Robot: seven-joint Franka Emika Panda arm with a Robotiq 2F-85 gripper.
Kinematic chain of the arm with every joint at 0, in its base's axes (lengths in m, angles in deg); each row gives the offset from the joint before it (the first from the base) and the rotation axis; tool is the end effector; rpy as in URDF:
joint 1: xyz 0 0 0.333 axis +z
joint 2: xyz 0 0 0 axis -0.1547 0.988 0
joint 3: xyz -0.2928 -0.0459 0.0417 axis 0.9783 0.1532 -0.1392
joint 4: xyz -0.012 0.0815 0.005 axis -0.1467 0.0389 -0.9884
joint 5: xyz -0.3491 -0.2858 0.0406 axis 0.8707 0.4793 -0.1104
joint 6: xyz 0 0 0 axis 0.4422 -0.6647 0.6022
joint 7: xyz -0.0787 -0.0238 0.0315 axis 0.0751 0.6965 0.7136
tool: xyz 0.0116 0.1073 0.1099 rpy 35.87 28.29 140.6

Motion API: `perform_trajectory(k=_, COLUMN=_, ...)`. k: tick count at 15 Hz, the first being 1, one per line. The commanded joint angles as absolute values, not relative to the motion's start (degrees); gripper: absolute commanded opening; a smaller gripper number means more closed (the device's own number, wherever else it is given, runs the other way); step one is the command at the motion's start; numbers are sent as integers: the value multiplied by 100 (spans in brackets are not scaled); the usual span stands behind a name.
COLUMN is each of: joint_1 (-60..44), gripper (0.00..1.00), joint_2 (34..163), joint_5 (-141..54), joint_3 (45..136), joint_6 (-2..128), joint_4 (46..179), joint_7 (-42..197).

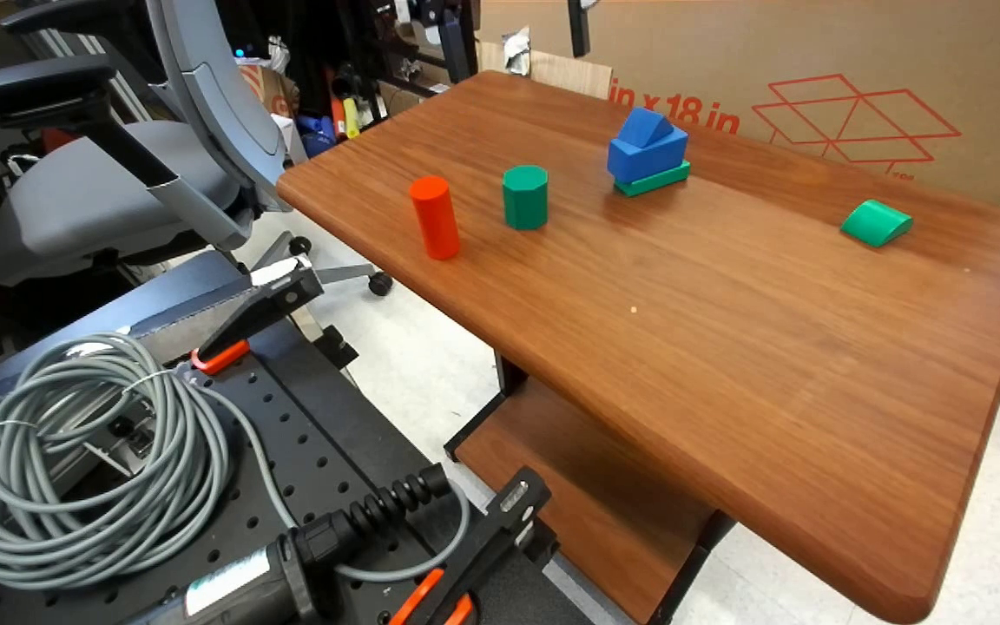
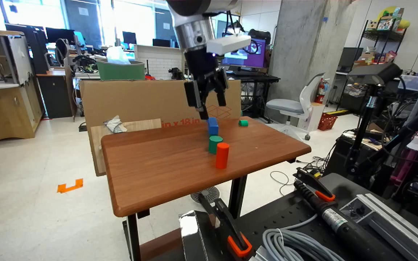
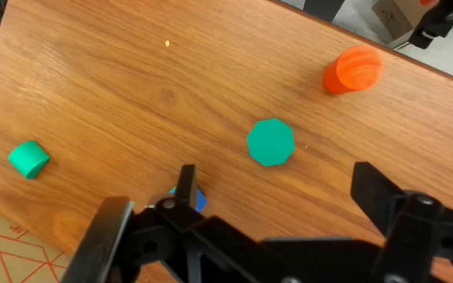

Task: Move the left green block to the right

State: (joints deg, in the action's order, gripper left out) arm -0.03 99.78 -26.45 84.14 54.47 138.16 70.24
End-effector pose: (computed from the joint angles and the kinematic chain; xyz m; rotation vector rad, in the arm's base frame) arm 0.5939 0.0928 0.1647 2.7842 0.6842 -0.2280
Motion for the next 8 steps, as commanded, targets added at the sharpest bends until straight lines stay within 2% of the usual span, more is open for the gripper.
perform_trajectory(k=1, joint_1=-266, gripper=100, joint_2=8996, joint_5=-3291, joint_3=8255, joint_6=5516, joint_4=14436, joint_7=6713)
perform_trajectory(k=5, joint_1=-431, gripper=100, joint_2=8188, joint_5=-3776, joint_3=8354, joint_6=5470, joint_4=14826, joint_7=6439)
perform_trajectory(k=6, joint_1=-340, gripper=100, joint_2=8692, joint_5=-3587, joint_3=8302, joint_6=5411, joint_4=14435, joint_7=6680)
perform_trajectory(k=8, joint_1=-376, gripper=100, joint_2=8537, joint_5=-3590, joint_3=8310, joint_6=5407, joint_4=14502, joint_7=6666)
